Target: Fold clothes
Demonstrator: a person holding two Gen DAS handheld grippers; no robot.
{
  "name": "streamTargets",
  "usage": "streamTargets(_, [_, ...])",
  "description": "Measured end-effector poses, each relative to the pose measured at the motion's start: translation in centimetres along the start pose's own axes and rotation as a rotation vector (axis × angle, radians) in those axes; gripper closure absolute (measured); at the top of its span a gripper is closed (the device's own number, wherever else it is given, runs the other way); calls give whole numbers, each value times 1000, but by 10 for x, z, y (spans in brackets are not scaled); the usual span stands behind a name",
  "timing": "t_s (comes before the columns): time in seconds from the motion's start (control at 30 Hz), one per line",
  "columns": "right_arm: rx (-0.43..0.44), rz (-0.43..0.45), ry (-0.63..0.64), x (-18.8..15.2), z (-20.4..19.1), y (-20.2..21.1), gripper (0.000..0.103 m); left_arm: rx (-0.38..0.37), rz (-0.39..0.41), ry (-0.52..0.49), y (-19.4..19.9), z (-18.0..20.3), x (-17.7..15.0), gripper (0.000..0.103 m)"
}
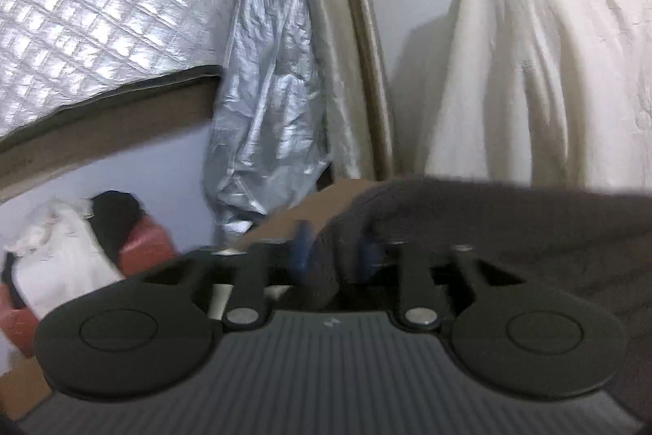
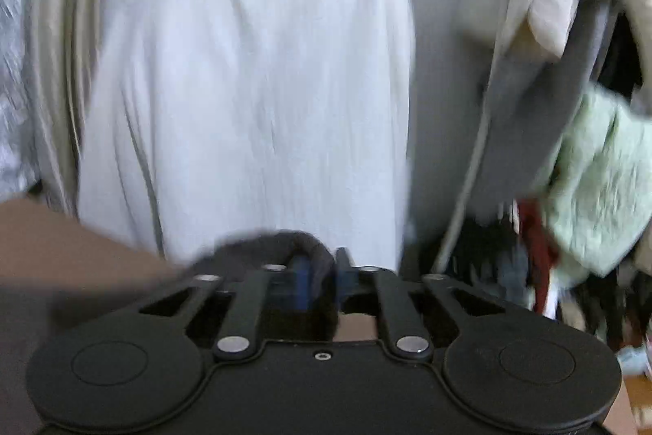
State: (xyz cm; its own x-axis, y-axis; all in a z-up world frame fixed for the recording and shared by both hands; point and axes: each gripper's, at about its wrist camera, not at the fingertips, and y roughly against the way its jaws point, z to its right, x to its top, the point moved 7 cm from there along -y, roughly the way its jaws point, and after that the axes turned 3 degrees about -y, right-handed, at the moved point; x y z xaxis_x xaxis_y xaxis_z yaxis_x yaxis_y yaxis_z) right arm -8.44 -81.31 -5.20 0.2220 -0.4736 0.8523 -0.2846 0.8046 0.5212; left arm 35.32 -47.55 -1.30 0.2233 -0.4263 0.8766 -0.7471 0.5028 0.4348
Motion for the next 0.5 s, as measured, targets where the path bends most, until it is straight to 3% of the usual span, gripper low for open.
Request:
streamTargets(0.03, [-51,-54,12,-7,4,-10,56,5,-51,-37,-5,7,-13,11])
streamTargets(0.1, [-165,-63,53,-25,7,-11,51,36,-128,-111,-7,15,-43,15])
streamTargets(0.13, [-140,-74,51,-40,4,-7,49,52,-167,-149,-7,19,-58,15])
streamTargets(0.2, [-28,-124,29,-69,-4,4,45,14,-200,-138,12,20,-95,15])
streamTargets(0.37, [182,-266,-4,-164,-26,51,45,-102,-377,115,54,-8,-192,15])
streamTargets(0.5, [264,-330,37,-223,-35,89,44,-148,-441,182,59,-21,-210,15])
